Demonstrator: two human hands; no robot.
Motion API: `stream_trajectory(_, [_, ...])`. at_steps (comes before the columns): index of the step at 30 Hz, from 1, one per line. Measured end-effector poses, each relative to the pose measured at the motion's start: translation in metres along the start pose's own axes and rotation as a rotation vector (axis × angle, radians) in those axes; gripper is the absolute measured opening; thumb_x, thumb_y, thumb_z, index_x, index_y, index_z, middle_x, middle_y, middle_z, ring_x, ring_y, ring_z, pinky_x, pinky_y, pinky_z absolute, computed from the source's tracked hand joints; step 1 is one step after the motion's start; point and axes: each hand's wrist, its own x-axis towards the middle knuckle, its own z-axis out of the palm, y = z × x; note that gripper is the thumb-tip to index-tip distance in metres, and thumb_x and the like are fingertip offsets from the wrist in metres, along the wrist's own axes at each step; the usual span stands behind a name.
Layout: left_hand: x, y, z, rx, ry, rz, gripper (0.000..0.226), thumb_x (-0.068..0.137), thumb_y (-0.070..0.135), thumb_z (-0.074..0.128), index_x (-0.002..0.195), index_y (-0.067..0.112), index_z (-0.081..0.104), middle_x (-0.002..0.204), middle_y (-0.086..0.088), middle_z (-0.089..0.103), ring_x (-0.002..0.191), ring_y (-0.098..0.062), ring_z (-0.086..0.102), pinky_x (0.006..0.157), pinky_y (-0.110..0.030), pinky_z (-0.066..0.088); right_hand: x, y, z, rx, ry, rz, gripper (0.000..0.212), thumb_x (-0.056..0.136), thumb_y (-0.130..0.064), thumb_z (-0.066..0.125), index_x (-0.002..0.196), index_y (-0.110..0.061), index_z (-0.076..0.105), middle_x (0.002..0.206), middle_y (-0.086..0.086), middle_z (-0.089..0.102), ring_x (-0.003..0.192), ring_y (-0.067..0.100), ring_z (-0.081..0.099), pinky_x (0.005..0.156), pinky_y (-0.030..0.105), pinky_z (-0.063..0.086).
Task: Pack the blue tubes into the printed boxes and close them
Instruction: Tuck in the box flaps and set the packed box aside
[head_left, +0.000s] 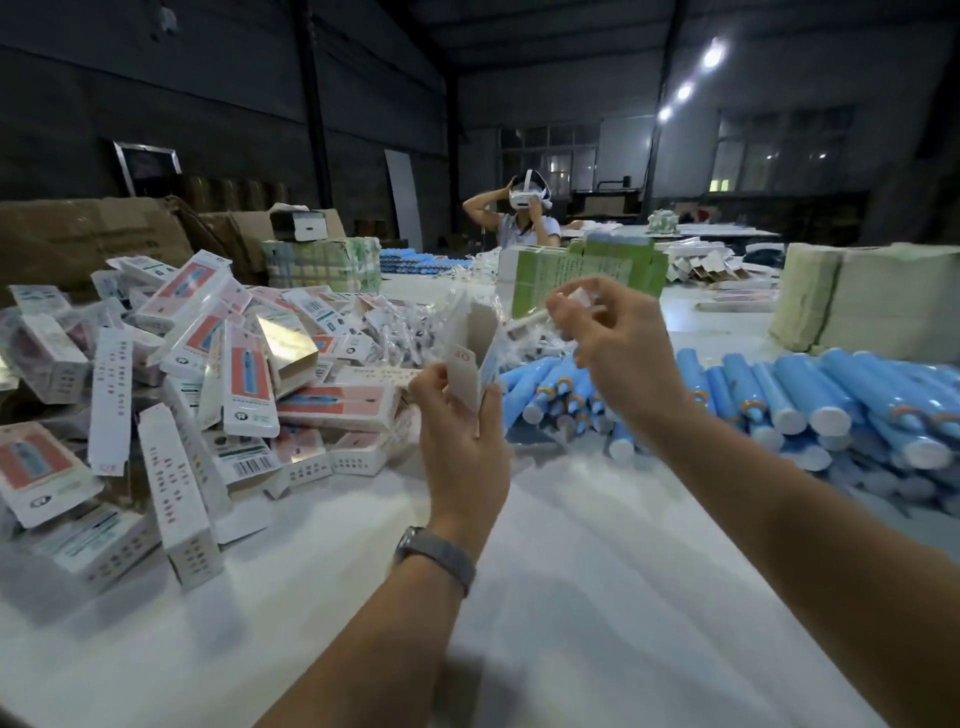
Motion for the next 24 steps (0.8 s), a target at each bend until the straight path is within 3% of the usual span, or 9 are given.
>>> stream_trajectory(3, [-0.008,0.003,0.005,-0.006,-0.066,0.066,0.031,0.094,0.013,0.062,0.11,0.02,0.036,0.087,0.036,0.052,0.077,0.013,0.053,0.069,-0.009,0.04,-0.013,-0.022,-0.027,0.2,0.081,-0.055,0.013,0.092,-0.011,0.067,0.094,-0.024,0.067,0.068,0.001,0.062,0.06,0.011,0.056,0.055,0.023,0.05])
stream_trajectory(5, [-0.012,0.006,0.007,0.003,-0.097,0.107,0.03,0.093,0.019,0.06,0.112,0.02,0.036,0.091,0.037,0.052,0.08,0.013,0.052,0.07,-0.012,0.041,-0.018,-0.031,-0.035,0.176,0.08,-0.137,0.021,0.089,-0.007,0.07,0.1,-0.023,0.062,0.072,0.013,0.058,0.06,0.009,0.055,0.056,0.023,0.05])
stream_trajectory(7, [-0.015,0.007,0.008,0.004,-0.117,0.141,0.03,0.093,0.02,0.059,0.113,0.021,0.037,0.09,0.028,0.053,0.08,0.011,0.052,0.069,-0.013,0.041,-0.02,-0.038,-0.039,0.139,0.088,-0.225,0.029,0.087,-0.003,0.071,0.103,-0.021,0.055,0.076,0.023,0.056,0.063,0.011,0.054,0.059,0.031,0.05])
stream_trajectory(11, [-0.017,0.01,0.007,0.006,-0.146,0.136,0.032,0.091,0.021,0.061,0.112,0.024,0.037,0.086,0.018,0.051,0.076,0.008,0.052,0.066,-0.017,0.041,-0.023,-0.044,-0.048,0.182,0.112,-0.344,0.039,0.083,0.001,0.072,0.1,-0.018,0.043,0.067,-0.005,0.054,0.061,0.021,0.056,0.062,0.04,0.054])
stream_trajectory(13, [-0.02,0.015,0.007,0.006,-0.168,0.137,0.031,0.091,0.022,0.061,0.112,0.027,0.037,0.087,0.018,0.054,0.076,0.006,0.053,0.065,-0.014,0.041,-0.025,-0.044,-0.049,0.103,0.11,-0.4,0.038,0.084,-0.004,0.073,0.097,-0.022,0.042,0.069,-0.003,0.056,0.062,0.025,0.06,0.06,0.045,0.056])
stream_trajectory(16, [-0.025,0.02,0.007,0.016,-0.221,0.158,0.032,0.091,0.024,0.062,0.111,0.03,0.038,0.089,0.016,0.06,0.075,0.002,0.057,0.062,-0.013,0.043,-0.024,-0.034,-0.047,-0.183,0.11,-0.47,0.031,0.084,-0.013,0.075,0.096,-0.021,0.047,0.073,-0.007,0.056,0.059,0.006,0.058,0.057,0.025,0.052])
stream_trajectory(18, [-0.028,0.022,0.007,0.021,-0.253,0.164,0.032,0.091,0.027,0.062,0.112,0.032,0.039,0.095,0.017,0.062,0.077,-0.001,0.059,0.062,-0.019,0.046,-0.024,-0.025,-0.044,-0.342,0.08,-0.506,0.021,0.084,-0.015,0.076,0.095,-0.014,0.058,0.078,-0.011,0.055,0.061,-0.004,0.048,0.062,0.01,0.04])
stream_trajectory(20, [-0.029,0.024,0.007,0.027,-0.278,0.161,0.032,0.091,0.029,0.062,0.112,0.033,0.039,0.101,0.018,0.063,0.079,-0.001,0.061,0.064,-0.026,0.049,-0.022,-0.015,-0.042,-0.445,0.045,-0.53,0.017,0.085,-0.019,0.076,0.093,-0.008,0.066,0.088,-0.01,0.056,0.072,0.0,0.047,0.071,0.01,0.036])
stream_trajectory(24, [-0.029,0.025,0.006,0.03,-0.282,0.15,0.031,0.092,0.029,0.061,0.114,0.033,0.039,0.101,0.016,0.065,0.08,-0.002,0.062,0.066,-0.036,0.052,-0.022,0.0,-0.042,-0.462,-0.068,-0.433,0.026,0.091,-0.035,0.067,0.093,-0.01,0.074,0.102,-0.004,0.052,0.095,0.018,0.055,0.08,0.029,0.042])
